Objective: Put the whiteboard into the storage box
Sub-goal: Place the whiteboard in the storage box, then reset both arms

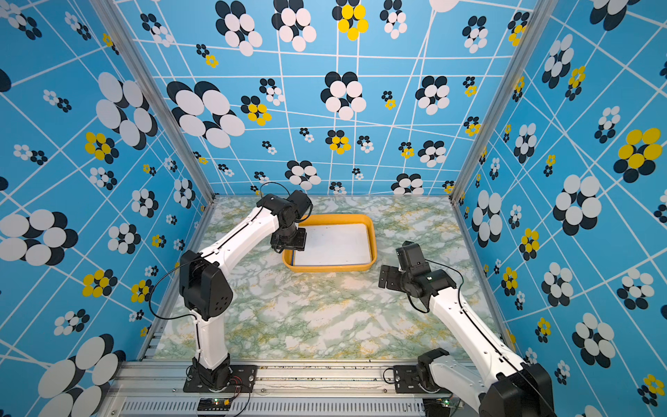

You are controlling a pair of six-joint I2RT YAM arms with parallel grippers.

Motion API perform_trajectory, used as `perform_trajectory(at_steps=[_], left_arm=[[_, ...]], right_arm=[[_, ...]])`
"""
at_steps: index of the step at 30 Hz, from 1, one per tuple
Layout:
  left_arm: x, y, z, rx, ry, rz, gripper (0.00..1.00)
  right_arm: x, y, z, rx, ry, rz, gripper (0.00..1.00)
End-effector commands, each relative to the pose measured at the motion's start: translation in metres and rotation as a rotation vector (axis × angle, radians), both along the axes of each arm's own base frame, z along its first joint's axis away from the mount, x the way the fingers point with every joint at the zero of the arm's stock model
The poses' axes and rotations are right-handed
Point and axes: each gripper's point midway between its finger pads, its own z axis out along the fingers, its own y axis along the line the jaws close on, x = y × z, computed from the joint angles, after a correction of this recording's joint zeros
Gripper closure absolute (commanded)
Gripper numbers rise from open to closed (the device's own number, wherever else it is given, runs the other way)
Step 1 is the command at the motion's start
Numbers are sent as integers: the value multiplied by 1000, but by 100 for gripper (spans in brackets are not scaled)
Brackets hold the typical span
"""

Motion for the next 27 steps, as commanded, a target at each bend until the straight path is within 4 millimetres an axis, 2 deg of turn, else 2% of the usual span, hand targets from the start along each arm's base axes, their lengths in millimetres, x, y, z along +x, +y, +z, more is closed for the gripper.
perform_trajectory(at_steps=[1,5,10,14,19,22,27], left_arm=[[-1,20,12,48,-67,-21,36],[-1,44,25,26,-157,16,30],[0,77,29,-64,-236,112,24],[-4,108,29,-31,-299,170,18],[-5,125,30,-7,-408,180,15],[-7,143,33,56,-489,217,14],[-6,159,31,125,-612,209,0]], right_arm=[[17,-5,17,-53,-60,-12,3],[36,-11,30,-85,-111,-38,3],[58,-20,45,-129,-171,-76,3],[77,-27,52,-168,-209,-81,3],[99,-37,57,-190,-286,-73,3],[109,-31,59,-216,-367,10,3],[119,-38,53,-250,-438,27,1]])
